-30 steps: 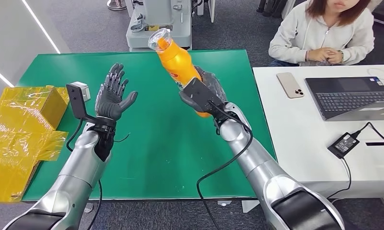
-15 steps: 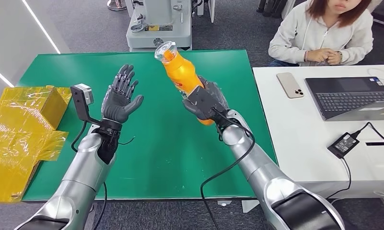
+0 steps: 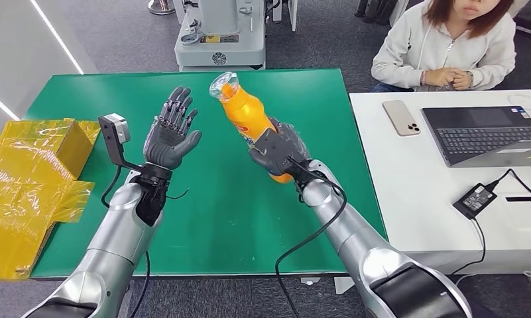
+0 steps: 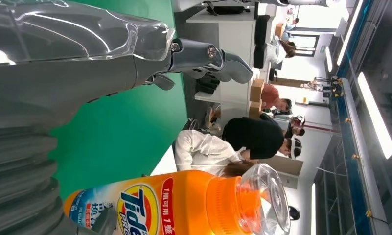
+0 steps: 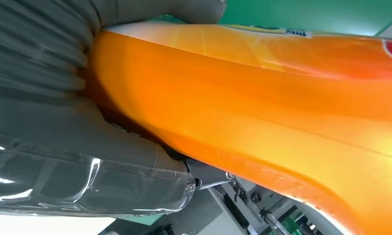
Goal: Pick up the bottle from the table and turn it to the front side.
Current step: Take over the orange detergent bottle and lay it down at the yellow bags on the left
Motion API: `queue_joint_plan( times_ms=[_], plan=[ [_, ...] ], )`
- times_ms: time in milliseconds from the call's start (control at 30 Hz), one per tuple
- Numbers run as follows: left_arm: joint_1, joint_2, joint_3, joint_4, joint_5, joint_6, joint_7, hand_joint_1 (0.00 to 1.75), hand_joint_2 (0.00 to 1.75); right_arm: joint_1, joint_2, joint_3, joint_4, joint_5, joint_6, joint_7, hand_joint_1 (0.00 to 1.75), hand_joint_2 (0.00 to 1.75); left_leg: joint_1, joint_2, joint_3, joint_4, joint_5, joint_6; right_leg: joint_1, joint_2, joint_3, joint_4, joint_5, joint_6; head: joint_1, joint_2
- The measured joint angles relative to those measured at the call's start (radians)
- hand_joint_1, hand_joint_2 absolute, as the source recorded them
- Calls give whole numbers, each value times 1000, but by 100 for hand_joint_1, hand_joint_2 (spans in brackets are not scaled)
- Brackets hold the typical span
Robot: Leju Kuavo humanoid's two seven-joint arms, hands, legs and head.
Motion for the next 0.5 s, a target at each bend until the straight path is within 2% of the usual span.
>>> queue_joint_plan(
  times_ms=[200, 500],
  plan=[
    [-18, 0, -16, 26, -17, 76, -32, 0, 175, 0, 1, 0, 1, 10, -1, -22, 171, 175, 0, 0, 0, 0, 0, 0, 0, 0, 0, 0, 0, 0, 0, 0],
    [-44, -6, -16, 94, -17, 93, -44, 0, 175, 1, 24, 25, -46, 34, 49, -17, 172, 175, 0, 0, 0, 0, 0, 0, 0, 0, 0, 0, 0, 0, 0, 0]
  ],
)
